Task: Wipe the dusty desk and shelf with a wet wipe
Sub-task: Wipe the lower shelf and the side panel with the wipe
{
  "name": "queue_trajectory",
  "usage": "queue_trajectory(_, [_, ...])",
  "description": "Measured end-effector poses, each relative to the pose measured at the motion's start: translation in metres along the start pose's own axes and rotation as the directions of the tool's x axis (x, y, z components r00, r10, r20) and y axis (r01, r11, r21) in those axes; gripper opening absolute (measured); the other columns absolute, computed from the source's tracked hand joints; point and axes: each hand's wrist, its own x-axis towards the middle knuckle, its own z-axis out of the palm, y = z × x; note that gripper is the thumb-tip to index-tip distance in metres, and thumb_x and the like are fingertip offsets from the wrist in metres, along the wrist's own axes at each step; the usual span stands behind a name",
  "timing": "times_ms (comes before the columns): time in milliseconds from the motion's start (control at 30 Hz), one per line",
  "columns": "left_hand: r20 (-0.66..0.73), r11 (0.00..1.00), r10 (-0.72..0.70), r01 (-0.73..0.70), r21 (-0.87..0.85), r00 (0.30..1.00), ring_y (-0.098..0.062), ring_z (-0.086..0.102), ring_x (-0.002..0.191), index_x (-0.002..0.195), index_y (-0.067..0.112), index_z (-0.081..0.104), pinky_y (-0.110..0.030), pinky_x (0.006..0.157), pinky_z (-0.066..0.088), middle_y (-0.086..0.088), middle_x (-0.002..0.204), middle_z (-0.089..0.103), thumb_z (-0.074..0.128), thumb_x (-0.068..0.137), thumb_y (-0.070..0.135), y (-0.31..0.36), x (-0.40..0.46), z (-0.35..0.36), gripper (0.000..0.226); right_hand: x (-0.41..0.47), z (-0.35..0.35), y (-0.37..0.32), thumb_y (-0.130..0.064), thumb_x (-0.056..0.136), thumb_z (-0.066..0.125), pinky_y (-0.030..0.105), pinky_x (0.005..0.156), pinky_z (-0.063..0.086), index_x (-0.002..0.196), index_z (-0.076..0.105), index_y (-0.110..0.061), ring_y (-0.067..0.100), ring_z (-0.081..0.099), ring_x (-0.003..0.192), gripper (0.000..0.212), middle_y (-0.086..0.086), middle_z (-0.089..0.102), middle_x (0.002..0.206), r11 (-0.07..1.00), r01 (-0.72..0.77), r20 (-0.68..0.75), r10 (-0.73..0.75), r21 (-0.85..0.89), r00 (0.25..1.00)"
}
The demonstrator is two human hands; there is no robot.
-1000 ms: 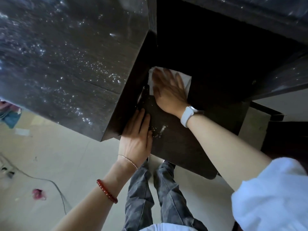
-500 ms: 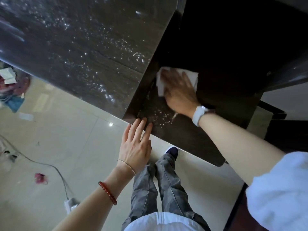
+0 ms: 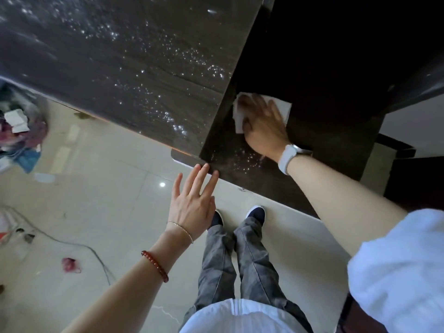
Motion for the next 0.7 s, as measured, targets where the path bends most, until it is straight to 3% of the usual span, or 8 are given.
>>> queue_trajectory(100, [0.013,1.000,0.019,-0.019,0.011,1.000,-0.032,0.040,0.129,0.133,0.016,0.041,-0.058,0.100,0.033,-0.013,0.139,0.046,0.033,0.083,0.025,-0.005,-0.002,0.002,0.052,-0.014,0.018,-0.020,-0.011,0.092,0.035,0.037,0.114,-0.006,0.143,0.023,-0.010,0.020,0.009,0.143,0.052,0.008,0.021,0.153,0.999,-0.035,-0.070,0.036,0.022,0.997])
queue_trajectory(233, [0.011,1.000,0.013,-0.013,0.013,1.000,-0.033,0.041,0.129,0.132,0.017,0.041,-0.057,0.099,0.035,-0.013,0.138,0.046,0.032,0.082,0.024,-0.009,-0.003,0.000,0.052,-0.066,0.034,-0.027,-0.012,0.082,0.031,0.037,0.111,0.000,0.127,0.046,-0.016,0.026,0.033,0.135,0.047,0.009,0.046,0.139,0.960,0.274,0.039,-0.277,0.062,0.960])
queue_trajectory(300, [0.011,1.000,0.002,-0.002,0.004,1.000,-0.034,0.041,0.129,0.131,0.017,0.040,-0.058,0.099,0.035,-0.015,0.138,0.046,0.033,0.081,0.024,-0.012,-0.004,-0.001,0.051,-0.067,0.028,-0.023,-0.016,0.083,0.028,0.037,0.109,0.005,0.125,0.046,-0.017,0.025,0.036,0.133,0.047,0.007,0.048,0.138,0.934,0.357,0.077,-0.358,0.029,0.930])
queue_trajectory(367, [0.004,1.000,-0.006,0.006,0.008,1.000,-0.035,0.041,0.129,0.131,0.017,0.040,-0.058,0.099,0.034,-0.017,0.137,0.046,0.039,0.082,0.023,-0.013,-0.003,-0.002,0.050,-0.053,0.017,-0.018,-0.019,0.087,0.025,0.036,0.112,0.002,0.135,0.038,-0.019,0.020,0.023,0.139,0.050,0.004,0.034,0.148,0.957,0.288,0.077,-0.285,-0.043,0.956])
queue_trajectory(433, [-0.007,1.000,0.001,-0.001,0.010,1.000,-0.037,0.040,0.129,0.132,0.017,0.042,-0.060,0.099,0.032,-0.018,0.137,0.046,0.055,0.082,0.019,-0.014,-0.001,-0.002,0.052,-0.030,0.009,-0.011,-0.013,0.090,0.035,0.036,0.115,-0.003,0.142,0.025,-0.019,0.016,0.007,0.143,0.053,0.002,0.017,0.154,0.997,0.077,0.038,-0.076,-0.027,0.996])
queue_trajectory(500, [-0.008,1.000,0.011,-0.011,0.013,1.000,-0.039,0.039,0.129,0.132,0.016,0.043,-0.062,0.099,0.030,-0.019,0.137,0.045,0.064,0.079,0.018,-0.014,-0.002,-0.002,0.057,-0.013,0.004,-0.012,-0.011,0.091,0.040,0.037,0.115,-0.004,0.144,0.020,-0.017,0.018,0.003,0.143,0.057,0.002,0.013,0.155,0.999,-0.051,-0.009,0.051,0.014,0.999])
queue_trajectory(600, [0.008,1.000,-0.001,0.001,-0.008,1.000,-0.038,0.034,0.132,0.135,0.017,0.040,-0.061,0.101,0.028,-0.018,0.141,0.041,0.062,0.081,0.018,-0.014,-0.002,-0.001,0.058,-0.005,0.010,-0.022,-0.012,0.089,0.043,0.038,0.114,-0.001,0.141,0.026,-0.010,0.023,0.013,0.142,0.054,0.010,0.025,0.151,0.993,-0.087,-0.086,0.094,0.082,0.992])
queue_trajectory(700, [0.017,0.999,-0.017,0.017,-0.033,1.000,-0.037,0.032,0.133,0.135,0.019,0.040,-0.059,0.102,0.028,-0.017,0.142,0.040,0.062,0.081,0.019,-0.015,-0.002,0.000,0.058,-0.008,0.009,-0.019,-0.006,0.082,0.050,0.038,0.110,0.016,0.130,0.042,-0.008,0.029,0.035,0.131,0.049,0.014,0.044,0.137,0.988,-0.032,-0.185,0.060,0.149,0.981])
